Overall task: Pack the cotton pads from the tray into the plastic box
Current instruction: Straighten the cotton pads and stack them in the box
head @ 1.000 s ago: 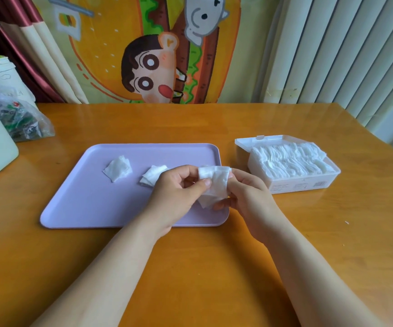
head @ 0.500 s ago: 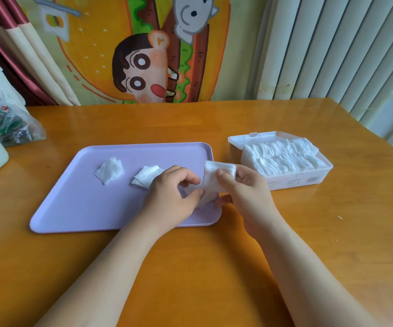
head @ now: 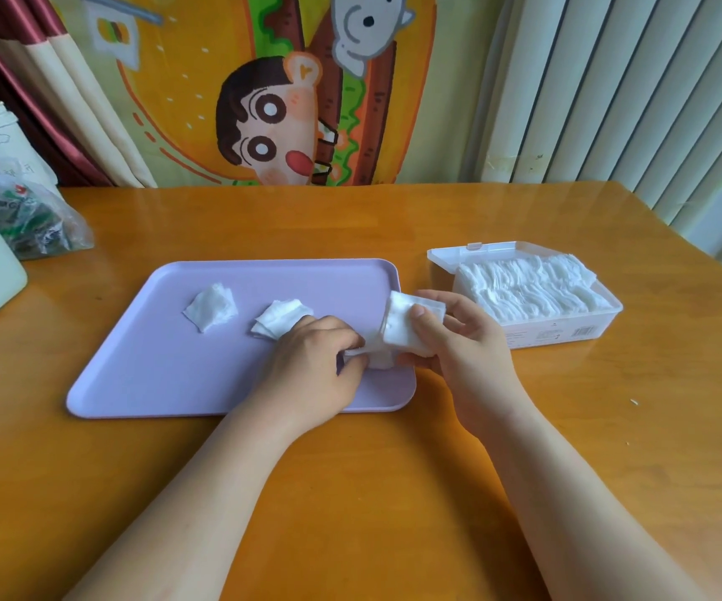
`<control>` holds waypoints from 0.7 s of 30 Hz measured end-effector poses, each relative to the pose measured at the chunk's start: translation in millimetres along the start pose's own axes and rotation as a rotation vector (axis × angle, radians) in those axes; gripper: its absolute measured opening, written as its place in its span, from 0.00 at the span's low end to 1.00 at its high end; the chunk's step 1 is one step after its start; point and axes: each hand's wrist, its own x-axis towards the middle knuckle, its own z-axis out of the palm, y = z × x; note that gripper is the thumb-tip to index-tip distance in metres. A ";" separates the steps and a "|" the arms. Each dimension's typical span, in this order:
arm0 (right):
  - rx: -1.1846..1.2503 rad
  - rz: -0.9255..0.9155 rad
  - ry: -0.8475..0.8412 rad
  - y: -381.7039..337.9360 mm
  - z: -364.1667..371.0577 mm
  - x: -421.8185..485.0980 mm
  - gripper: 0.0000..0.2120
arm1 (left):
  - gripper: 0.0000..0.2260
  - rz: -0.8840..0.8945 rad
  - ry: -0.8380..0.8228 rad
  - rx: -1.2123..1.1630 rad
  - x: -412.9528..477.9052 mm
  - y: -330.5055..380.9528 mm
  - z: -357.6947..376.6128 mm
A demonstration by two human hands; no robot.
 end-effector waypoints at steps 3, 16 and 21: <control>0.007 -0.002 0.013 0.8 -0.2 0.4 0.07 | 0.03 0.014 0.005 0.007 0.4 -2.9 1.2; -0.040 -0.008 0.113 5.8 3.2 0.7 0.07 | 0.07 -0.500 0.011 -0.992 3.5 17.5 -19.9; -0.054 -0.014 0.116 7.9 5.0 0.7 0.07 | 0.15 -0.490 -0.032 -1.176 3.1 12.4 -21.2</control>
